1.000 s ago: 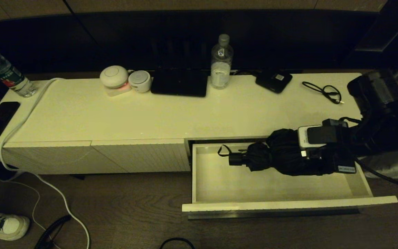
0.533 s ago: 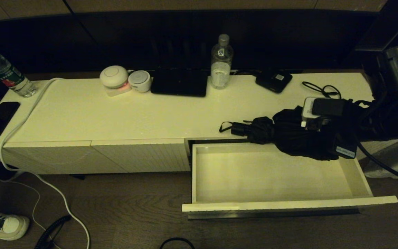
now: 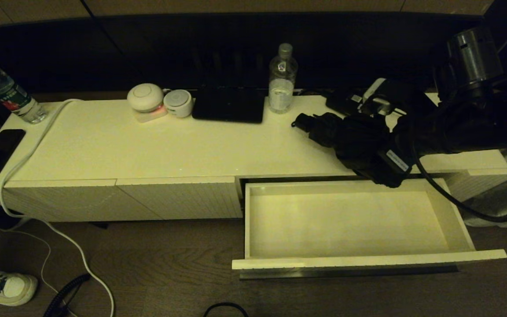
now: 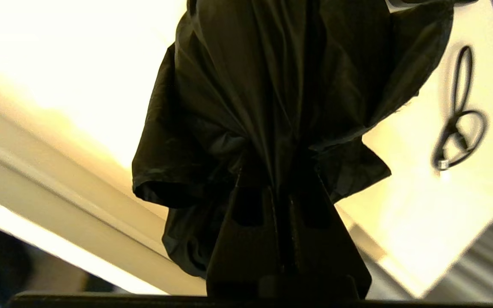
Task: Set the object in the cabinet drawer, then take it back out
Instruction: Take the umbrella out of the drawer and put it on the table
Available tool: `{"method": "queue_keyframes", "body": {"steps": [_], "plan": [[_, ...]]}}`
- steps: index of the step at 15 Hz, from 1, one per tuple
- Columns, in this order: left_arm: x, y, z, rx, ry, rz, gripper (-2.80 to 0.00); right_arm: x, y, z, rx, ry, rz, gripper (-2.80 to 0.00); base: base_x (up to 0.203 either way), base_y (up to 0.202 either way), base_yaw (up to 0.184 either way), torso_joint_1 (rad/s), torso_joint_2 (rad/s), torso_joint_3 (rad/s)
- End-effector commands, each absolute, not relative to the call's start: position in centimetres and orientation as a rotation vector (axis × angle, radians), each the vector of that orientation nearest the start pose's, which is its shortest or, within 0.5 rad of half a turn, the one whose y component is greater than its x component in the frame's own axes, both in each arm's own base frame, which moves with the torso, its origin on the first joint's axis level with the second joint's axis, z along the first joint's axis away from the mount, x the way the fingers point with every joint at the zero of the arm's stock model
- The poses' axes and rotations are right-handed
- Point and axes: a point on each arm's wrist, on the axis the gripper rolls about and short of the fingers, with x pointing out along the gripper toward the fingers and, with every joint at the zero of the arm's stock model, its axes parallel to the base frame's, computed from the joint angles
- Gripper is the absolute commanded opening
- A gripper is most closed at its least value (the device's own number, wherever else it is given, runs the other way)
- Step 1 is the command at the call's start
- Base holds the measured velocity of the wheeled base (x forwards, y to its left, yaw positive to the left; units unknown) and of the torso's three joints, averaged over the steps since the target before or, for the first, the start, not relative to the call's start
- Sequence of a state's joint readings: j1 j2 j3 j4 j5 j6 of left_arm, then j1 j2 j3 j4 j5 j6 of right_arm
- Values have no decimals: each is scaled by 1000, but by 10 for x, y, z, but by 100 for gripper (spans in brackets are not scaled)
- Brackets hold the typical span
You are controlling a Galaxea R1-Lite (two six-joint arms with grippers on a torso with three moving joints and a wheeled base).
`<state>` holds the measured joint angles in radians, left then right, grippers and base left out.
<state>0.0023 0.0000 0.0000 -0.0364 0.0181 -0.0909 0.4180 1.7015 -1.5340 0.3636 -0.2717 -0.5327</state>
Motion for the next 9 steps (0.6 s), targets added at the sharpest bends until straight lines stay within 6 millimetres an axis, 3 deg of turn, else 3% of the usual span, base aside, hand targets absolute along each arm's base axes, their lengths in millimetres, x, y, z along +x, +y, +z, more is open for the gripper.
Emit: {"method": "queue_keyframes", "body": {"steps": [1, 9], "plan": [[-23, 0, 79, -92, -39, 20, -280, 299, 136, 281, -640, 484, 252, -280, 0, 0, 0, 0, 0, 0], [-23, 0, 79, -92, -38, 20, -280, 340, 165, 271, -301, 489, 118, -280, 0, 0, 0, 0, 0, 0]]}}
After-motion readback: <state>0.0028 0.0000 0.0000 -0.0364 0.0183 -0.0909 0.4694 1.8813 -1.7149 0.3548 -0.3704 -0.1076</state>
